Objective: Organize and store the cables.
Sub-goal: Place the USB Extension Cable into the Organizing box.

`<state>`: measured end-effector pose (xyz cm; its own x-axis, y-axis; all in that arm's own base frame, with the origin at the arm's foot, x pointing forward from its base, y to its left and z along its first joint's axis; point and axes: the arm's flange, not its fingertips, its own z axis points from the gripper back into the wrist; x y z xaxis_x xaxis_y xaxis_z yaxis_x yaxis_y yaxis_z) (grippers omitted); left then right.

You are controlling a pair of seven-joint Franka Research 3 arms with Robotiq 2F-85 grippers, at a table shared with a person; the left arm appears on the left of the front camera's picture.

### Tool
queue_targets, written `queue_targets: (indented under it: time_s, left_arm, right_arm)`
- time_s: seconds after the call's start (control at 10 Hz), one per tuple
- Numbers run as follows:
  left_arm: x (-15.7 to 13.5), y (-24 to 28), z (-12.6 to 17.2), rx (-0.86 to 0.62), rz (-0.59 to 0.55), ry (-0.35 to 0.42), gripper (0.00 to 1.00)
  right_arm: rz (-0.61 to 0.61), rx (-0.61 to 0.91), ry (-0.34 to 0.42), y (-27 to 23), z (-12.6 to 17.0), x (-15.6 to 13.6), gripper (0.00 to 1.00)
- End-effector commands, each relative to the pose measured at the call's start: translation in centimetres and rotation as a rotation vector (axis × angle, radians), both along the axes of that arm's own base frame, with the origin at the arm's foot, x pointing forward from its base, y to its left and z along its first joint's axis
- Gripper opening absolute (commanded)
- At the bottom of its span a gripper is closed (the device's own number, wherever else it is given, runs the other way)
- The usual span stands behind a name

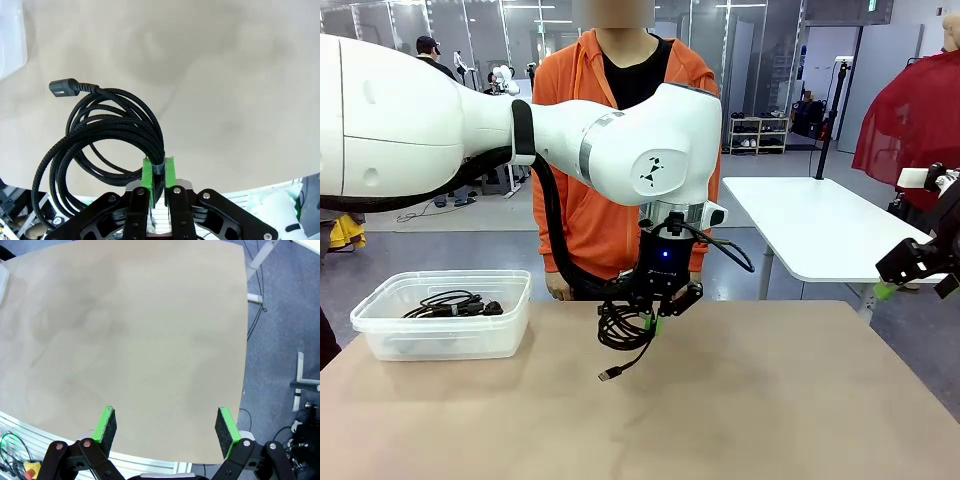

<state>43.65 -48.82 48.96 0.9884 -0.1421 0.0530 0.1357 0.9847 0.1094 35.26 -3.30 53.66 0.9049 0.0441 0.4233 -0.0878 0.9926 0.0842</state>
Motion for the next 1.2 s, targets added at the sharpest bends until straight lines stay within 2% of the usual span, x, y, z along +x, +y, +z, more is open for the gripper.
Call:
queue_targets:
  time_s: [0.0, 0.6, 0.7, 0.9, 1.1]
  left_arm:
    - [-0.2, 0.0, 0.2, 0.007, -0.002, 0.005, 0.0]
    - [-0.2, 0.0, 0.2, 0.007, -0.002, 0.005, 0.0]
    - [-0.1, -0.1, -0.1, 0.001, -0.003, 0.003, 0.11]
    - [0.8, 4.6, 4.2, 0.065, -0.079, -0.015, 0.11]
    - [1.2, 10.0, 6.8, 0.039, -0.083, -0.036, 0.11]
  right_arm:
    - [0.005, -0.002, 0.008, 0.2, 0.1, 0.1, 1.0]
    - [0.005, -0.002, 0.008, 0.2, 0.1, 0.1, 1.0]
    - [0.005, -0.002, 0.008, 0.2, 0.1, 0.1, 1.0]
    - [0.005, -0.002, 0.008, 0.2, 0.1, 0.1, 1.0]
    - [0.005, -0.002, 0.008, 0.2, 0.1, 0.1, 1.0]
